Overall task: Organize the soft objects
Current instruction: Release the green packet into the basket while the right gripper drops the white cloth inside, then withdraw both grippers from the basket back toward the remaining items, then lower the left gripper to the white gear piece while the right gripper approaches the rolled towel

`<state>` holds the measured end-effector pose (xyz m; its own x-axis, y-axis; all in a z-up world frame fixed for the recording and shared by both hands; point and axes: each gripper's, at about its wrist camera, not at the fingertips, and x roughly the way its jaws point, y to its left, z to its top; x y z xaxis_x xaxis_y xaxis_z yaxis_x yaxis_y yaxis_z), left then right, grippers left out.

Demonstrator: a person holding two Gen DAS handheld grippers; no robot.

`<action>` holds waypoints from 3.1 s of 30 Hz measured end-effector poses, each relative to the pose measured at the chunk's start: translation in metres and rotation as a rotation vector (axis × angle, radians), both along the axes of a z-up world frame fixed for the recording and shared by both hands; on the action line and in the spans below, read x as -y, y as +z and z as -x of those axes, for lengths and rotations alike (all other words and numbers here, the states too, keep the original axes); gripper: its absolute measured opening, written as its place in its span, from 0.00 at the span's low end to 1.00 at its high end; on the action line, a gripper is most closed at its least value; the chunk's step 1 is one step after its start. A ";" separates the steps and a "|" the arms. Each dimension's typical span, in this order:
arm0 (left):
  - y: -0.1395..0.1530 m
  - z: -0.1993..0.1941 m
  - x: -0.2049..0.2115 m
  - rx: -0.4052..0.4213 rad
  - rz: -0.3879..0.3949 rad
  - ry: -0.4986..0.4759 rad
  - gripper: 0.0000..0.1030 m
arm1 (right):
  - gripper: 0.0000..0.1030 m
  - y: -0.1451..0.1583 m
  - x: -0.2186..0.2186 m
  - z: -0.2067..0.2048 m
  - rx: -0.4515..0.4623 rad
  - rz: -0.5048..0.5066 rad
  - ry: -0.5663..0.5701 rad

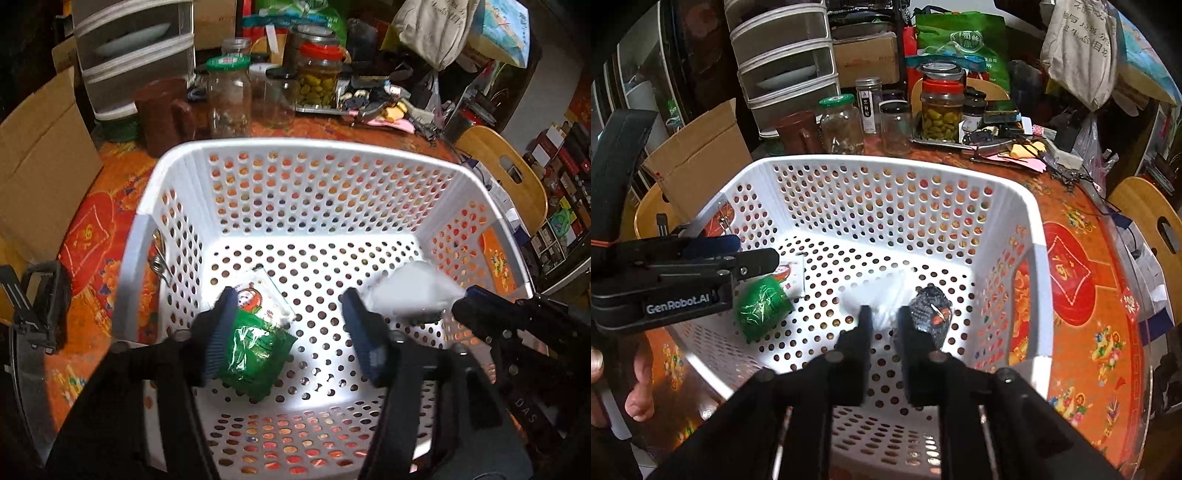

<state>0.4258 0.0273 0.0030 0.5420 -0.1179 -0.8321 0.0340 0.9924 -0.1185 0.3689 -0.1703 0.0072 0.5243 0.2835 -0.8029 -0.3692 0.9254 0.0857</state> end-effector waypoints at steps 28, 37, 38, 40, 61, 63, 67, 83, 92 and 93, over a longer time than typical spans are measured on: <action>0.114 0.216 -0.013 0.395 0.014 -0.044 0.96 | 0.99 0.062 0.052 0.150 0.265 -0.171 0.039; 0.085 0.291 -0.015 0.407 0.004 -0.030 0.99 | 0.99 0.047 0.066 0.206 0.300 -0.199 0.042; 0.079 0.296 -0.016 0.402 0.001 -0.021 0.99 | 0.99 0.043 0.065 0.210 0.300 -0.195 0.045; 0.064 0.302 -0.018 0.386 -0.008 -0.008 0.99 | 0.99 0.033 0.062 0.219 0.294 -0.195 0.051; -0.071 0.262 -0.019 0.180 0.029 0.012 0.99 | 0.85 -0.058 0.031 0.214 0.128 -0.209 0.096; -0.076 0.258 -0.017 0.176 0.027 0.004 0.97 | 0.76 -0.065 0.027 0.210 0.113 -0.201 0.103; -0.082 0.254 -0.011 0.169 -0.004 -0.010 0.89 | 0.64 -0.076 0.020 0.203 0.086 -0.190 0.114; -0.092 0.249 0.001 0.172 -0.049 -0.048 0.63 | 0.47 -0.092 0.012 0.194 0.036 -0.209 0.144; -0.095 0.251 0.010 0.167 -0.061 -0.099 0.40 | 0.47 -0.096 0.009 0.190 0.012 -0.210 0.144; -0.095 0.252 0.010 0.167 -0.059 -0.098 0.40 | 0.47 -0.096 0.009 0.189 0.012 -0.211 0.135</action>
